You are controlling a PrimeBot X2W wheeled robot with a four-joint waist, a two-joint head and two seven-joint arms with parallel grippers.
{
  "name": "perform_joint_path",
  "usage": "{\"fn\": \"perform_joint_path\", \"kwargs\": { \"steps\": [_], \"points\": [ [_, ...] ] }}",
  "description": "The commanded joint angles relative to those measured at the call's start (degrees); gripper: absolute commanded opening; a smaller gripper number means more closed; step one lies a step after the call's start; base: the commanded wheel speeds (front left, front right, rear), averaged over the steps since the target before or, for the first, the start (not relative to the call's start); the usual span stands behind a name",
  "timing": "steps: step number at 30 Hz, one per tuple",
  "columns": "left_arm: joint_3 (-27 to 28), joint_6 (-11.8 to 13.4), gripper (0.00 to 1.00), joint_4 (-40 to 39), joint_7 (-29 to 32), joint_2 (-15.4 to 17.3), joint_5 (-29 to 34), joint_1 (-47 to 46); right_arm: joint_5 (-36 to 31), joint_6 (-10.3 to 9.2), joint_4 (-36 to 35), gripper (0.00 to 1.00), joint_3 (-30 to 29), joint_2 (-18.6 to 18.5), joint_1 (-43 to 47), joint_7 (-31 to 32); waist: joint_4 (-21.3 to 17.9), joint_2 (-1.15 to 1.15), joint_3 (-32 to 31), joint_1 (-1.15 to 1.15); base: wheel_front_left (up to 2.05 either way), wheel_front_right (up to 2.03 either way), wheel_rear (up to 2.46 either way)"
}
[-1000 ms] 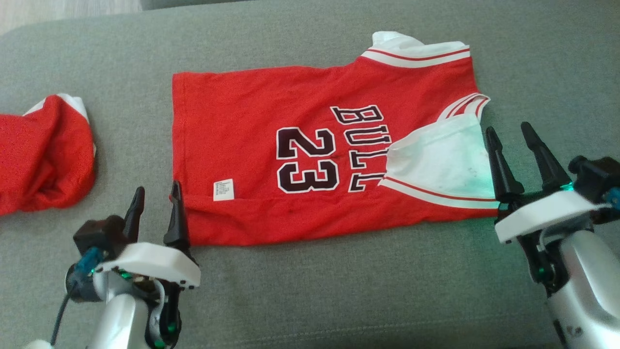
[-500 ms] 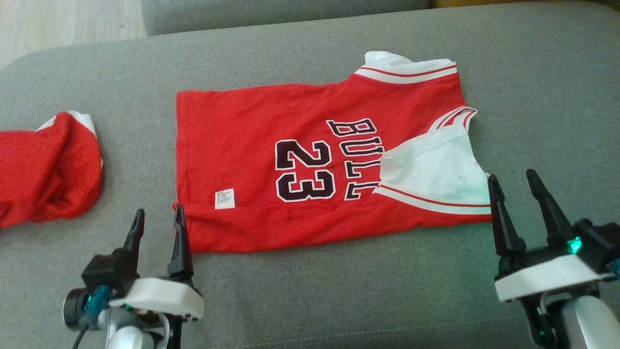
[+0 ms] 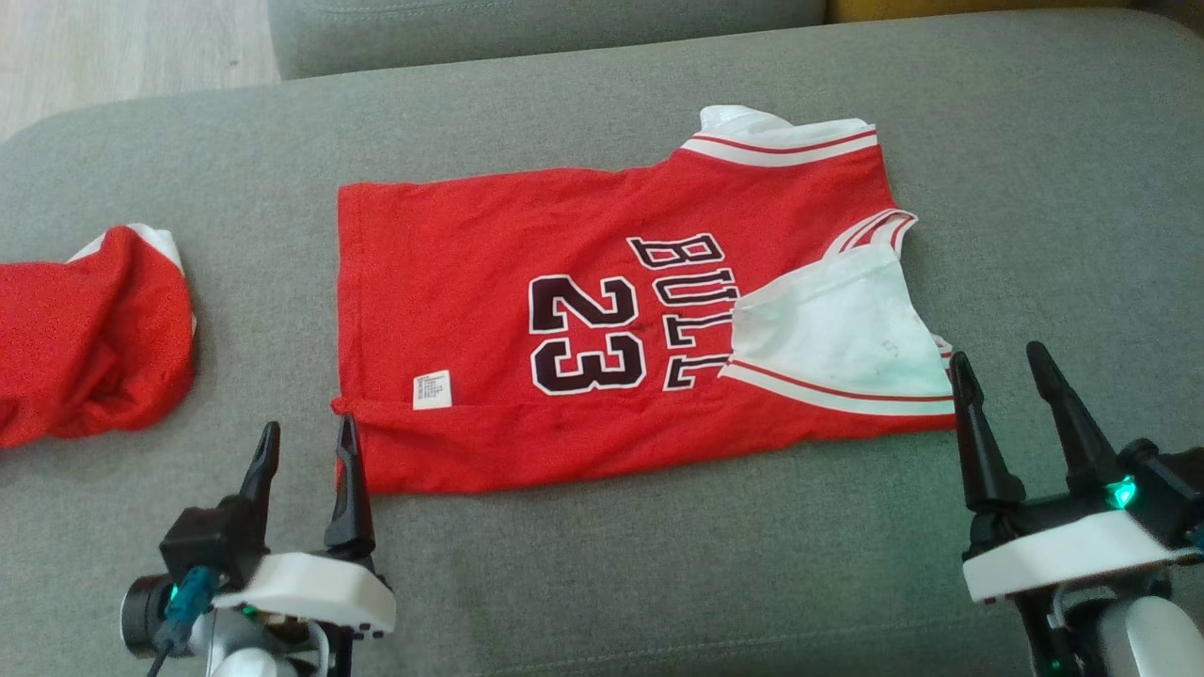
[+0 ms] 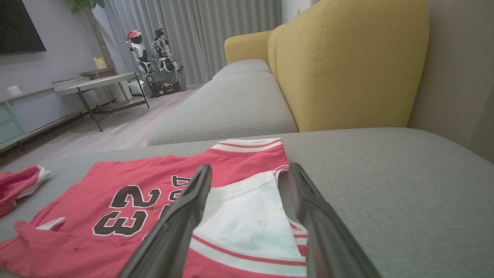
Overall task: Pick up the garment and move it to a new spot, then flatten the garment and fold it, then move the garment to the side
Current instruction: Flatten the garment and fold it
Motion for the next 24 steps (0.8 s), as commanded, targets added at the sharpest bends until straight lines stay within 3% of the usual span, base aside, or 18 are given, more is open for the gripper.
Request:
{"fn": "perform_joint_path", "kwargs": {
  "steps": [1,12,24],
  "points": [
    [1.4,0.3,1.00,-2.0,0.1,0.8,-0.1,-1.0,-0.1,-0.04,-2.2,1.00,0.9,-0.4,-0.5,0.1,0.0,0.00,0.1,0.00,0.00,0.00,0.00],
    [0.3,-0.5,1.00,-1.4,1.4,1.5,-0.1,-3.6,0.9,-0.04,0.4,1.00,0.1,-0.9,-3.2,0.6,0.5,0.00,1.6,0.00,0.00,0.00,0.00],
    [-0.6,-4.6,1.00,11.4,7.8,1.4,-4.4,-11.7,3.6,-0.04,20.6,1.00,2.2,-3.7,-13.7,3.5,1.1,0.00,5.1,0.00,0.00,0.00,0.00]
  ]
}}
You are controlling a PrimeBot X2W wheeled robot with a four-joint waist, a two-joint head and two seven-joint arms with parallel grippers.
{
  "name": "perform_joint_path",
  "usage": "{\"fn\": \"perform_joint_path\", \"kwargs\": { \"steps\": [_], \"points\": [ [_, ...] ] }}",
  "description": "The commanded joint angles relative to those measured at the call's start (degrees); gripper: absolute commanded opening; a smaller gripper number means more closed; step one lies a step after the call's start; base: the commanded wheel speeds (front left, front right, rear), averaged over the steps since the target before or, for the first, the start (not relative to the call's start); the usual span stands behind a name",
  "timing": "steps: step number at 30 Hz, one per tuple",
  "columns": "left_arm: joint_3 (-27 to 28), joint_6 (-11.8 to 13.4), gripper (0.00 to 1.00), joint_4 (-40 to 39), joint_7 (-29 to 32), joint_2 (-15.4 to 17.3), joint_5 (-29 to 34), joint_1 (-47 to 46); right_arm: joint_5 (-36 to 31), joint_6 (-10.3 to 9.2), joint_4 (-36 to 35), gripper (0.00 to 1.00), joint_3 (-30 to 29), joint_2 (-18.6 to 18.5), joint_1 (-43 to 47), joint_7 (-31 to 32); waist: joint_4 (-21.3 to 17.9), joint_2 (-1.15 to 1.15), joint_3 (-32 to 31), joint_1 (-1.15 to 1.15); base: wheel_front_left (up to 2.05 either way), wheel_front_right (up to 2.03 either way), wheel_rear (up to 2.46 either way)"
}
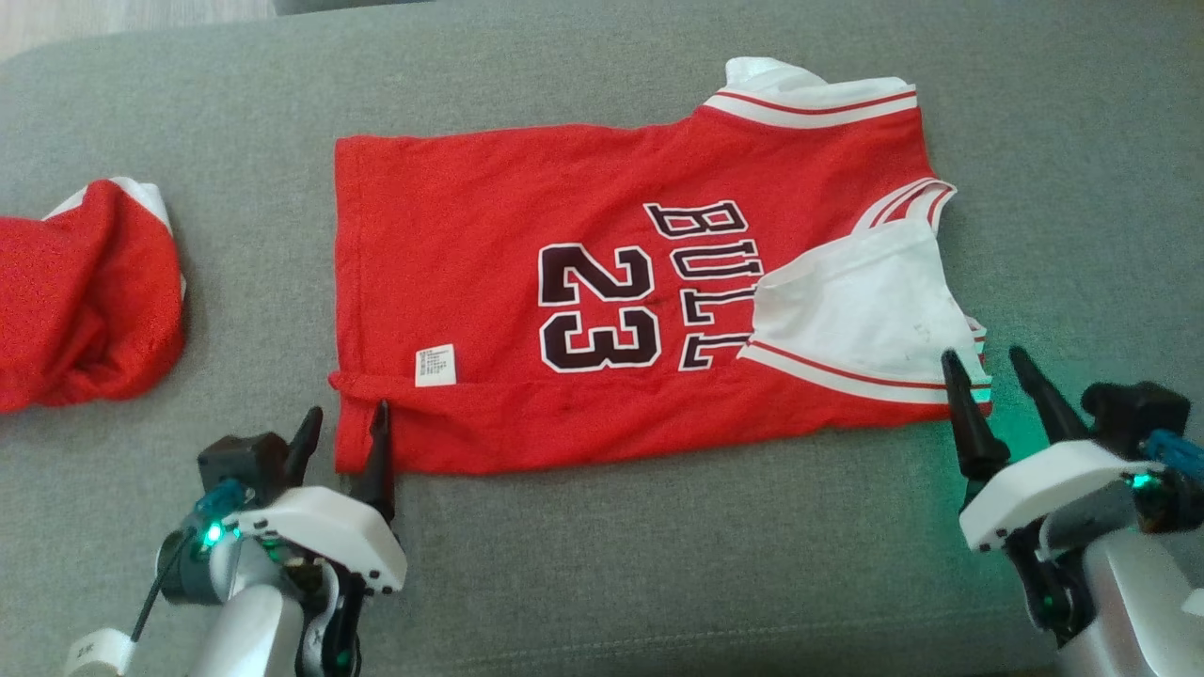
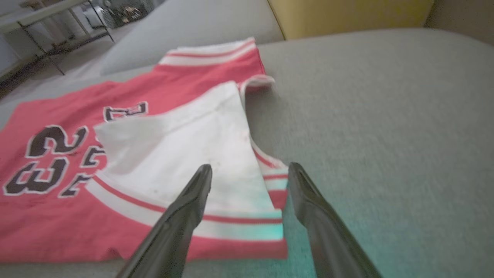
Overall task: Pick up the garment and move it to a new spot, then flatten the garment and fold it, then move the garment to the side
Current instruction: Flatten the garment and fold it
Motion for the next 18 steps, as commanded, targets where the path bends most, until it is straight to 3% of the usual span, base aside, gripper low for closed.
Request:
{"fn": "perform_joint_path", "kwargs": {
  "steps": [1,11,12,13,14,15,16,18],
  "points": [
    [1.7,-0.1,1.00,-1.4,-0.1,0.6,-0.3,-1.7,0.4,-0.04,-0.8,1.00,1.2,-1.1,-1.5,0.1,0.0,0.00,0.2,0.00,0.00,0.00,0.00],
    [1.4,-0.6,1.00,0.2,3.0,-0.3,-3.2,0.2,3.2,-0.04,6.1,1.00,1.1,-0.2,-4.0,4.4,0.1,0.00,0.9,0.00,0.00,0.00,0.00],
    [1.2,-0.7,0.73,0.4,3.7,-0.4,-3.4,0.1,3.5,-0.04,6.6,1.00,1.2,-0.1,-4.2,5.0,0.1,0.00,0.9,0.00,0.00,0.00,0.00],
    [1.1,-0.9,0.24,0.6,4.2,-0.4,-3.9,0.1,4.0,-0.04,7.2,1.00,1.3,0.0,-4.4,5.8,0.0,0.00,0.9,0.00,0.00,0.00,0.00],
    [1.1,-1.2,0.00,0.7,4.7,-0.5,-4.3,0.1,4.3,-0.04,7.6,0.73,1.5,0.1,-4.7,6.5,0.0,0.00,0.9,0.00,0.00,0.00,0.00],
    [1.1,-1.3,0.00,0.8,5.1,-0.5,-4.6,0.1,4.5,-0.04,7.9,0.24,1.6,0.2,-4.9,6.7,-0.1,0.00,0.9,0.00,0.00,0.00,0.00],
    [1.1,-1.3,0.00,0.8,5.3,-0.5,-4.8,0.2,4.8,-0.04,8.2,0.00,1.7,0.2,-5.1,6.8,-0.1,0.00,0.9,0.00,0.00,0.00,0.00],
    [1.0,-1.3,0.00,0.6,5.3,-0.4,-4.9,0.2,5.5,-0.04,8.6,0.00,2.1,0.1,-5.4,7.1,-0.1,0.00,0.9,0.00,0.00,0.00,0.00]
  ]
}}
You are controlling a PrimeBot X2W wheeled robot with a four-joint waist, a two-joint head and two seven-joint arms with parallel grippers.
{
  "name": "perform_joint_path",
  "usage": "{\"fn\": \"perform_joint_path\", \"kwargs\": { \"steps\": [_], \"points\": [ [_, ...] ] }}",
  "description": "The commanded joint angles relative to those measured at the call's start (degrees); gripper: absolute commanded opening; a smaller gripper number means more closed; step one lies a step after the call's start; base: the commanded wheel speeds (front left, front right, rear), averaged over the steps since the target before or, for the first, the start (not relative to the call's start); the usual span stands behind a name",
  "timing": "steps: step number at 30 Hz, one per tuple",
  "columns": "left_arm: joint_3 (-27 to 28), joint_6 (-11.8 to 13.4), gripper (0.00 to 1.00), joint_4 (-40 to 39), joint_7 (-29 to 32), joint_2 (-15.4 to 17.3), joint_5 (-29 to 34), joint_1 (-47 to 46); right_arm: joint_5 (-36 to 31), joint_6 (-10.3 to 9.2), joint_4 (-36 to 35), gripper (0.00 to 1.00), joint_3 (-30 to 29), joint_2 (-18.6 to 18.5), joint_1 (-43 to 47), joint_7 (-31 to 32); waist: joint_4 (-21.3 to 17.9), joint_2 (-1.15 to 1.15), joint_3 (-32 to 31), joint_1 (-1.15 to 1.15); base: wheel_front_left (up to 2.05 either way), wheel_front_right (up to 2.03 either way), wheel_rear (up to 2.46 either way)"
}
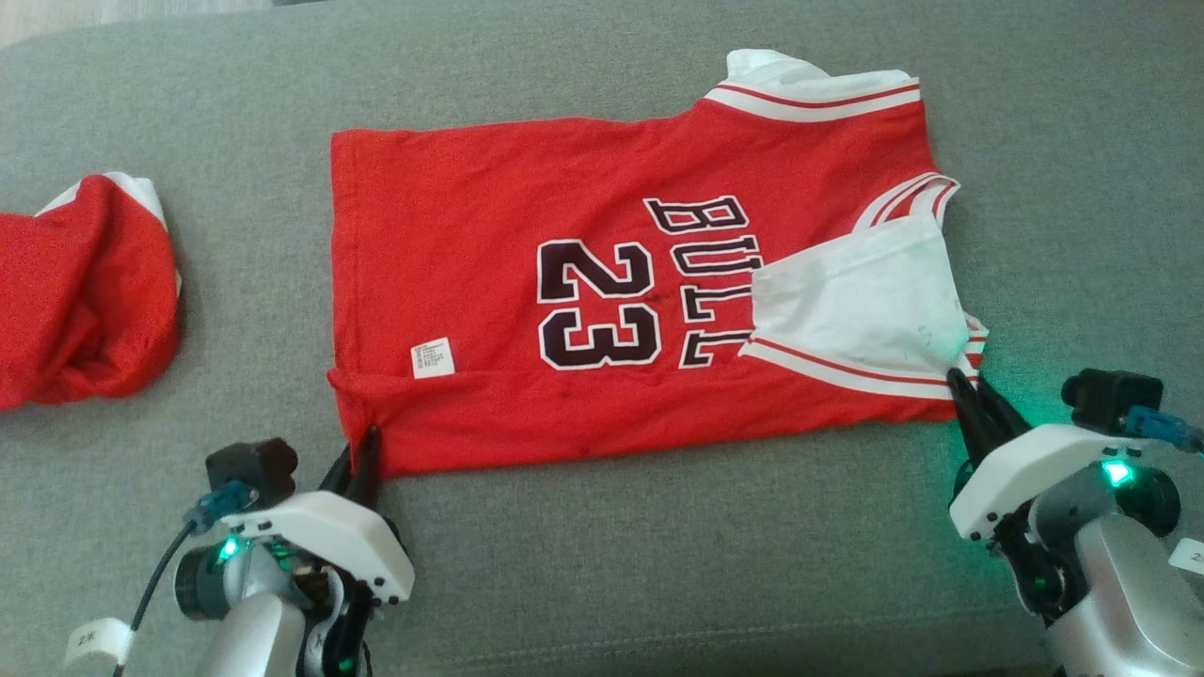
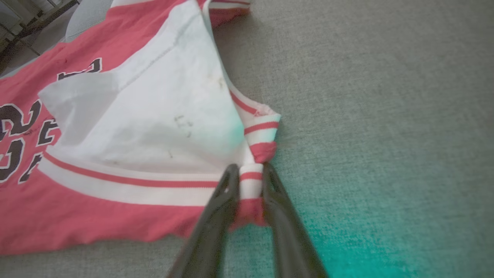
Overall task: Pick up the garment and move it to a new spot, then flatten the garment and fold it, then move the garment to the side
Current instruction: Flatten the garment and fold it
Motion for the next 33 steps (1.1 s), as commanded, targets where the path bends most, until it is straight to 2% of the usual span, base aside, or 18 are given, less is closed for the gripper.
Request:
{"fn": "perform_joint_path", "kwargs": {
  "steps": [1,8,14,25,26,27,28,29,33],
  "points": [
    [1.3,-0.1,0.00,-1.1,0.1,0.5,-0.2,-0.2,0.7,-0.04,-0.7,0.00,1.5,-0.4,-1.1,0.1,0.0,0.00,0.0,0.00,0.00,0.00,0.00],
    [2.0,0.7,0.00,-5.1,-1.1,1.3,-0.4,1.7,2.6,-0.04,-3.1,0.00,0.9,-1.1,0.9,-1.0,0.7,0.00,-0.8,0.00,0.00,0.00,0.00],
    [2.4,1.6,0.00,-9.3,-0.1,2.1,-1.0,5.7,2.9,-0.04,-8.5,0.00,-0.4,-1.1,6.5,0.2,0.8,0.00,-3.0,0.00,0.00,0.00,0.00],
    [2.1,3.3,0.00,-13.4,2.1,2.7,-1.8,12.3,1.1,-0.04,-17.8,0.00,-5.1,3.2,17.2,5.2,0.5,0.00,-5.6,0.00,0.00,0.00,0.00],
    [1.9,3.4,0.46,-13.3,2.0,2.9,-1.4,12.3,1.0,-0.04,-18.4,0.00,-5.4,3.5,17.7,5.6,0.5,0.00,-5.8,0.00,0.00,0.00,0.00],
    [1.9,3.5,1.00,-13.2,2.0,2.9,-1.4,12.2,0.8,-0.04,-19.0,0.32,-5.6,3.8,18.1,5.6,0.6,0.00,-6.0,0.00,0.00,0.00,0.00],
    [1.8,3.5,1.00,-13.2,1.7,2.9,-1.3,12.1,0.6,-0.04,-19.5,0.94,-5.7,4.0,18.5,5.7,0.6,0.00,-6.2,0.00,0.00,0.00,0.00],
    [1.8,3.6,1.00,-13.1,1.4,3.0,-1.1,12.0,0.2,-0.04,-20.2,1.00,-5.7,4.2,18.7,5.5,0.5,0.00,-6.4,0.00,0.00,0.00,0.00],
    [2.0,4.8,1.00,-13.9,-1.2,3.2,0.6,11.4,-2.0,-0.04,-24.9,1.00,-5.4,4.0,18.1,1.2,0.3,0.00,-7.2,0.00,0.00,0.00,0.00]
  ]
}}
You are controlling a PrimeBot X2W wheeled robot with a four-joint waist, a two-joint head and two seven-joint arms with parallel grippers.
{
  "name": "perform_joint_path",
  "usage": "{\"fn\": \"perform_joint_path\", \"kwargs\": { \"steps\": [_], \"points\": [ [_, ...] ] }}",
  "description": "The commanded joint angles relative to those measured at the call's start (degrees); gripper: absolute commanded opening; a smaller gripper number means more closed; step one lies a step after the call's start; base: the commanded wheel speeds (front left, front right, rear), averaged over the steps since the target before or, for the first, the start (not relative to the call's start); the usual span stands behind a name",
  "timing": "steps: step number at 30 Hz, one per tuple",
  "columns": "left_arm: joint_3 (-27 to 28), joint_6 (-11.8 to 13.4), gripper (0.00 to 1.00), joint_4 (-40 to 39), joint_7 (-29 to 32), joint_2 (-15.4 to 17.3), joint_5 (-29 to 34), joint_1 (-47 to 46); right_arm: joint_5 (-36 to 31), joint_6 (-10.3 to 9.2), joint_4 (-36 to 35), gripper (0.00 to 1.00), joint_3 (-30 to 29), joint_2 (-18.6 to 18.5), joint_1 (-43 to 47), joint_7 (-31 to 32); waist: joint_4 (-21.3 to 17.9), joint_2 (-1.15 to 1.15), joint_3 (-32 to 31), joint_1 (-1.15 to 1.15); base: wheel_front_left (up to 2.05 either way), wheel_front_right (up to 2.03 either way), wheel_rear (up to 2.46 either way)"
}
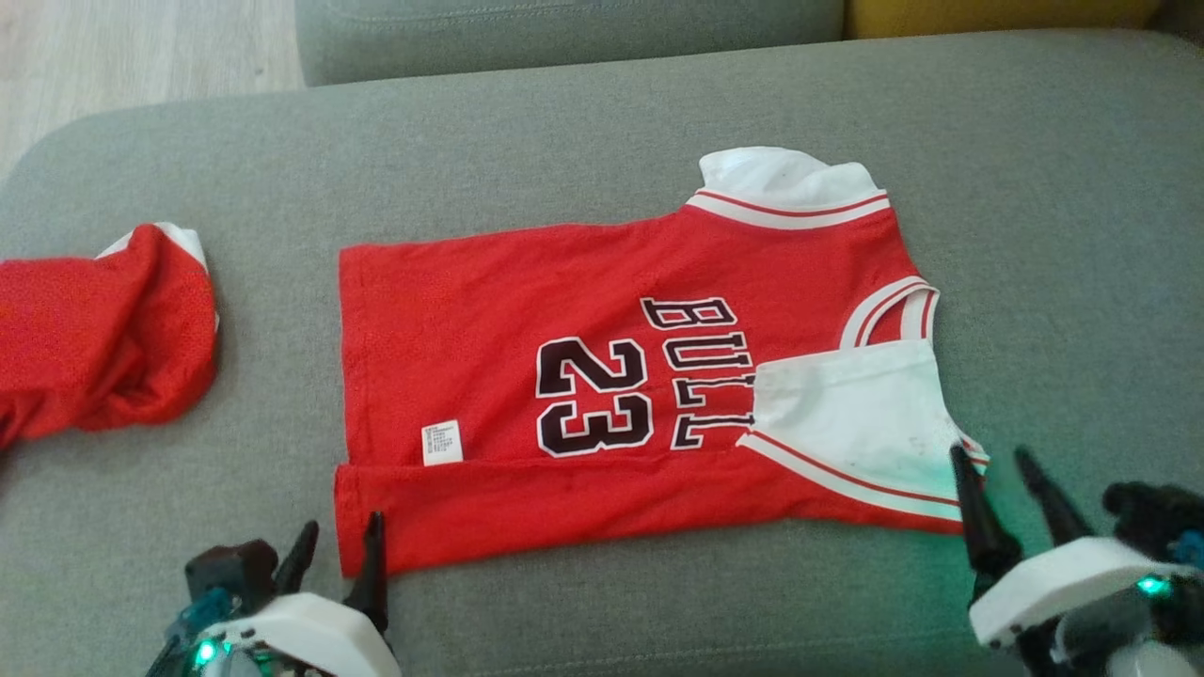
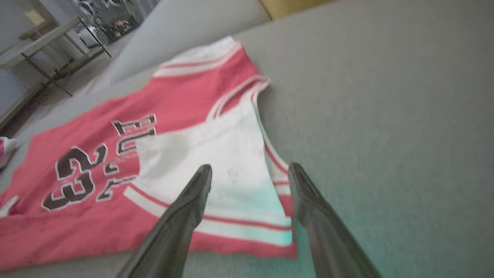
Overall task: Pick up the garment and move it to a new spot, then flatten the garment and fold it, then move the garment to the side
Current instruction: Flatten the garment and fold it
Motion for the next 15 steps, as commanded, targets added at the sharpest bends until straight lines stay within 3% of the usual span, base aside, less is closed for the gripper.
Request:
{"fn": "perform_joint_path", "kwargs": {
  "steps": [1,7,15],
  "points": [
    [1.9,0.9,1.00,-2.7,-1.9,1.0,1.4,-2.3,-1.4,-0.04,-4.7,1.00,1.2,-1.1,-1.8,-3.3,-0.2,0.00,-0.5,0.00,0.00,0.00,0.00],
    [2.3,2.5,1.00,-7.0,-5.4,1.2,3.5,-3.6,-4.8,-0.04,-11.8,1.00,2.5,-2.4,-3.5,-8.4,-0.3,0.00,-1.3,0.00,0.00,0.00,0.00],
    [2.0,4.9,1.00,-13.6,-6.8,2.5,7.3,-5.8,-7.0,-0.04,-17.7,1.00,3.8,-2.6,-4.3,-7.9,0.1,0.00,-1.6,0.00,0.00,0.00,0.00]
  ]
}}
